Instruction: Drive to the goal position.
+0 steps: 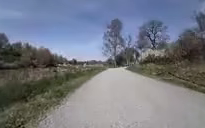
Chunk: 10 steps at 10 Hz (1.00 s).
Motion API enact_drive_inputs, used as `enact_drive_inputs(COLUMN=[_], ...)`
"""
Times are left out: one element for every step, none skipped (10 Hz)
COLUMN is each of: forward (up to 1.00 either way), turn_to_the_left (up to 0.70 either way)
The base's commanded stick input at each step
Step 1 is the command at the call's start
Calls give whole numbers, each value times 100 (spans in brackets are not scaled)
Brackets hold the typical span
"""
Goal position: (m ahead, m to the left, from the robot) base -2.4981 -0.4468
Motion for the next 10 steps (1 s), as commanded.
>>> enact_drive_inputs(forward=[85,85,85,85,85,85,85,85,85,85], turn_to_the_left=[-24,-34,-34,-34,-12,0,0,0,0,0])
